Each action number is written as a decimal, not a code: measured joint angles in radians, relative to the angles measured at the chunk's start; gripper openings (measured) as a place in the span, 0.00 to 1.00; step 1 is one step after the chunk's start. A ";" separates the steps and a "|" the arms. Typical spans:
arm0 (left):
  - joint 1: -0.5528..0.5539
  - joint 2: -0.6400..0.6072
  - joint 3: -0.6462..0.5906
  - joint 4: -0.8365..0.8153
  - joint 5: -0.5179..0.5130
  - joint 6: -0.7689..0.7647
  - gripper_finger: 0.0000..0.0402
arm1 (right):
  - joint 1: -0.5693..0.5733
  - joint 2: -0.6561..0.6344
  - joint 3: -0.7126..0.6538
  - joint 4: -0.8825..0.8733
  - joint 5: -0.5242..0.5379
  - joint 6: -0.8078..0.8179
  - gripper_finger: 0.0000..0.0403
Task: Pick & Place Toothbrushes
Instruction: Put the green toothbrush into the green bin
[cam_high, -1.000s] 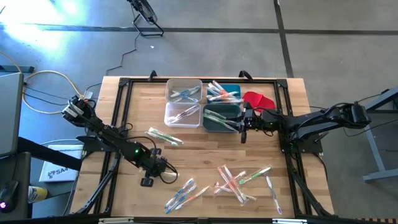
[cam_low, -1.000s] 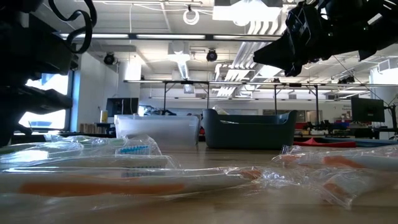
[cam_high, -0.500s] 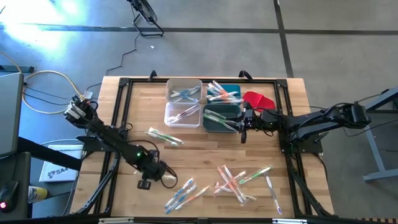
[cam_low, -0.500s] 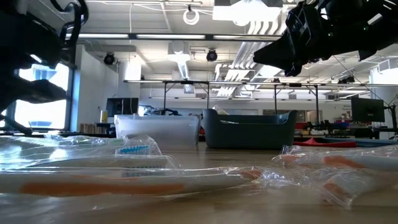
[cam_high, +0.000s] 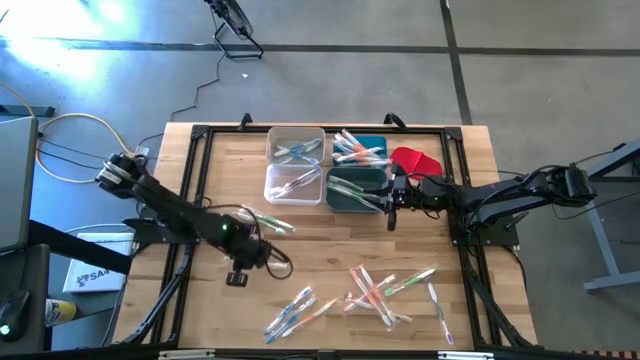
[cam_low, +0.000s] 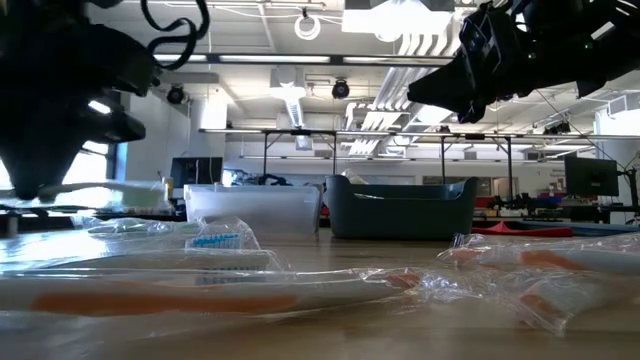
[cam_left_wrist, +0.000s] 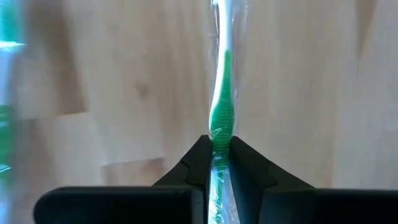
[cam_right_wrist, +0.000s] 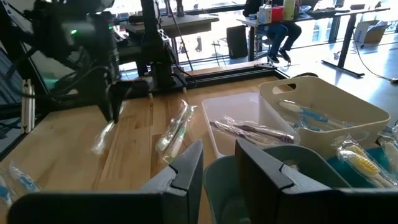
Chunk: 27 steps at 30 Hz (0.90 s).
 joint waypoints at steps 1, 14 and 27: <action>0.017 -0.017 0.000 -0.013 -0.002 0.013 0.08 | 0.000 0.000 0.000 -0.001 -0.001 0.000 0.22; 0.294 -0.266 0.000 -0.004 -0.046 0.256 0.09 | 0.000 0.000 0.000 -0.011 -0.007 0.000 0.22; 0.567 -0.254 0.000 0.339 0.049 0.505 0.09 | 0.000 0.000 0.000 -0.001 -0.008 0.000 0.22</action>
